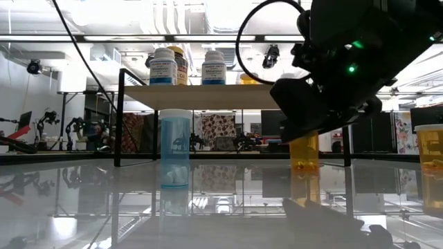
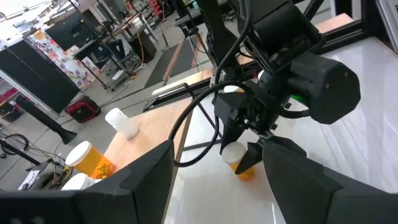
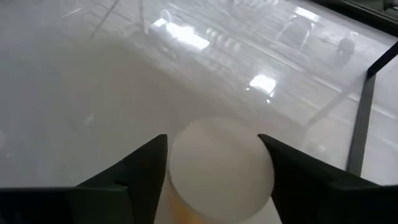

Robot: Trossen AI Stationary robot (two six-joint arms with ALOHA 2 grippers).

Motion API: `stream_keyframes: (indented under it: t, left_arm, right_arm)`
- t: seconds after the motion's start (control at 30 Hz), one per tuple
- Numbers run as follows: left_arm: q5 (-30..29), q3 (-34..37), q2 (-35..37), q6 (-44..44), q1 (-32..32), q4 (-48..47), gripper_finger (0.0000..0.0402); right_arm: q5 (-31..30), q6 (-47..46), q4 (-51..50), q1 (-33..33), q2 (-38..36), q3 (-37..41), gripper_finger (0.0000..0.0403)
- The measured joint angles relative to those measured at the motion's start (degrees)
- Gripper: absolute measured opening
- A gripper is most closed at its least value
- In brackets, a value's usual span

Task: Pick and place medicine bottles onto shelf by color
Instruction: Put the orange pill bottle on the shelf aligned with the other orange pill bottle

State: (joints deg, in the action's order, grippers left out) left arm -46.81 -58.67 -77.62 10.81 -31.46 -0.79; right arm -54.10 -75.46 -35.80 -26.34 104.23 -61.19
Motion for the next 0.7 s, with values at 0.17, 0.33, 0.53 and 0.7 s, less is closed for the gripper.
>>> stream_keyframes:
  t: [0.17, 0.33, 0.53, 0.7]
  left_arm:
    - [-0.01, -0.31, 0.0, 0.32, 0.0, 0.41, 0.0228]
    - [-0.05, -0.22, 0.02, 1.12, 0.0, 0.37, 0.0228]
    - [-0.13, -0.09, 0.02, 1.14, 0.0, 0.42, 0.0228]
    - [-0.13, -0.18, 0.02, 0.51, -0.02, 0.41, 0.0228]
  right_arm:
    - [0.5, 2.48, 0.12, -0.05, -1.4, 0.01, 0.0191]
    - [2.62, 4.63, 0.08, -0.55, -3.68, 0.02, 0.0192]
    - [4.28, 6.95, 0.12, -2.85, -7.6, 0.02, 0.0215]
    - [8.97, 14.6, 0.28, -6.06, -12.49, -0.79, 0.0202]
